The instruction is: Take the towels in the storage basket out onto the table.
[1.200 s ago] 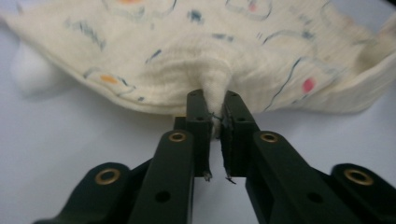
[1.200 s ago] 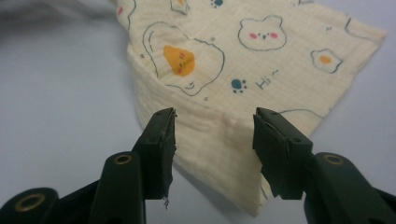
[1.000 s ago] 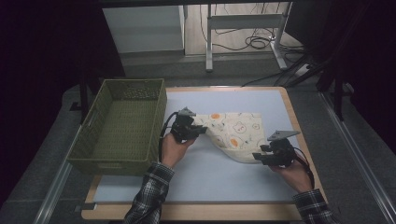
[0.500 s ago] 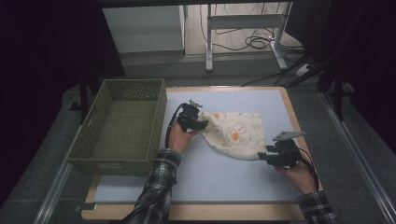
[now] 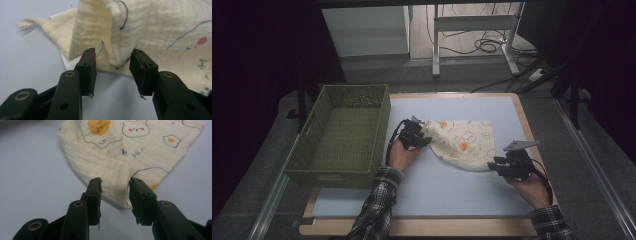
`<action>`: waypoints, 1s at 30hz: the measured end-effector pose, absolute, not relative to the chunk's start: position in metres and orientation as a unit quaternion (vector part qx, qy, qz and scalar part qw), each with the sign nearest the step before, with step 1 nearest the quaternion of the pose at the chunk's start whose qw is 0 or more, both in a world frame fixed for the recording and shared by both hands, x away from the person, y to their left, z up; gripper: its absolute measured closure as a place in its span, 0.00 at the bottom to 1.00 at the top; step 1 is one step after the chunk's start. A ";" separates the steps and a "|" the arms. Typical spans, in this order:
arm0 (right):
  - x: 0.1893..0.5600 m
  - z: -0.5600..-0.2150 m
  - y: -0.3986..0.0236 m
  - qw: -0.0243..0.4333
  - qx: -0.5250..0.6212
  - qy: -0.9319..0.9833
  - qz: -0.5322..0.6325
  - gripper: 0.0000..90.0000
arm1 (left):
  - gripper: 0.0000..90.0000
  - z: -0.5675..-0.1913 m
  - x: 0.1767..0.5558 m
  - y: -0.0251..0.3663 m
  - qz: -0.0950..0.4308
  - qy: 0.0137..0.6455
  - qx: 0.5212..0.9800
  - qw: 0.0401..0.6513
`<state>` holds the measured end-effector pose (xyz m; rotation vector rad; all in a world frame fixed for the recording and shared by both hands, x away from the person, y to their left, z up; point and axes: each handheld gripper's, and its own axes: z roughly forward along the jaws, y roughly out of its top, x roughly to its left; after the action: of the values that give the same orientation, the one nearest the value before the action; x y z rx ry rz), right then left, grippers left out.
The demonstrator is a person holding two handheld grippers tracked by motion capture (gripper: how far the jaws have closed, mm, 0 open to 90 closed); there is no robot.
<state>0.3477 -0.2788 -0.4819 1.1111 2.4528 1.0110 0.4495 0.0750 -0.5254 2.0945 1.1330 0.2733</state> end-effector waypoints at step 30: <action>0.322 -0.485 -0.292 0.141 0.373 0.842 0.364 0.94 | 0.89 -0.500 0.351 0.082 0.087 0.427 0.816 0.379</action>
<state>0.3218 -0.2917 -0.4848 1.0758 2.4308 1.0503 0.3512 0.0824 -0.5002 2.0850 1.0904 0.2232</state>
